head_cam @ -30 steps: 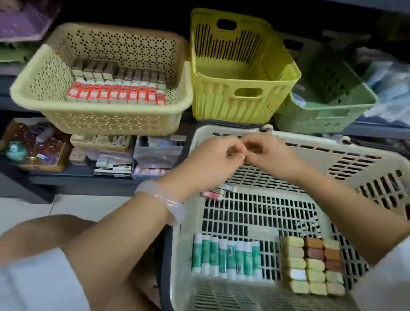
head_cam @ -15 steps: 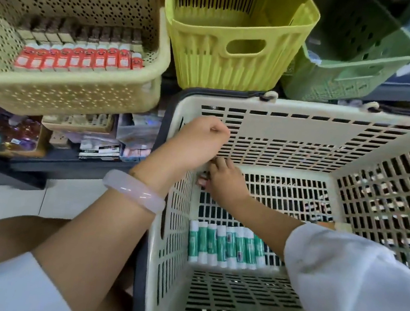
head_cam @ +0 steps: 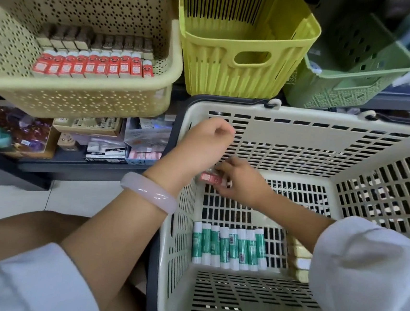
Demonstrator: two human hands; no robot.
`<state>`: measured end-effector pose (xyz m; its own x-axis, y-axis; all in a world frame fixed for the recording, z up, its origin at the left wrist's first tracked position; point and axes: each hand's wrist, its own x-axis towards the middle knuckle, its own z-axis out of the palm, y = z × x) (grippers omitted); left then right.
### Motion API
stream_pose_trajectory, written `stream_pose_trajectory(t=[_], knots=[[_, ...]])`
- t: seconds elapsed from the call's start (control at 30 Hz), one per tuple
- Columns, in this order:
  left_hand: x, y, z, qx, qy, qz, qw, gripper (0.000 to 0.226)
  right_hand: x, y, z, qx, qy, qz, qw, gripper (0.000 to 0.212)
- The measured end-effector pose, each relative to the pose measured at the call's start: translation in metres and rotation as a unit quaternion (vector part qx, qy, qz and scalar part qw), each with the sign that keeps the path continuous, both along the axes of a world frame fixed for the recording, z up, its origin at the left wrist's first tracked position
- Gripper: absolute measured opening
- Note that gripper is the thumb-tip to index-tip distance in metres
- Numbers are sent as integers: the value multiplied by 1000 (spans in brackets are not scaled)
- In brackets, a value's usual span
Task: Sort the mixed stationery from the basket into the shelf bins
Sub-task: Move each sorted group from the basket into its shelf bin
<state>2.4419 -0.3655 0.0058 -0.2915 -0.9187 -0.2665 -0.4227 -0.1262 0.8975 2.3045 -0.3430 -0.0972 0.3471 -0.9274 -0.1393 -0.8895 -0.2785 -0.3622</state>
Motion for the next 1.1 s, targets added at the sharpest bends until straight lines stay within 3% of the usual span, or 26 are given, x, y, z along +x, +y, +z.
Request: stream_pose_trajectory(t=[0.17,0.3,0.4,0.57,0.8,0.97,1.1], knots=[[2,7,15,-8,0,2,1000,24,-8,-9,107,-82,-43,135,987,37],[23,14,44,193,159,-12,968,41,0,-4,165,-151,9,198,969,42],[51,13,61,203,203,-26,958,42,17,-5,187,-146,-23,209,967,46],[102,11,84,183,299,-21,936,37,58,-17,206,-35,-185,141,972,59],[164,-11,98,118,322,10,939,34,123,-54,218,41,-377,76,922,21],[214,-36,99,50,336,145,929,22,174,-105,218,-41,-378,-17,925,8],[250,-55,97,-17,322,255,912,13,202,-158,201,-103,-248,-120,956,4]])
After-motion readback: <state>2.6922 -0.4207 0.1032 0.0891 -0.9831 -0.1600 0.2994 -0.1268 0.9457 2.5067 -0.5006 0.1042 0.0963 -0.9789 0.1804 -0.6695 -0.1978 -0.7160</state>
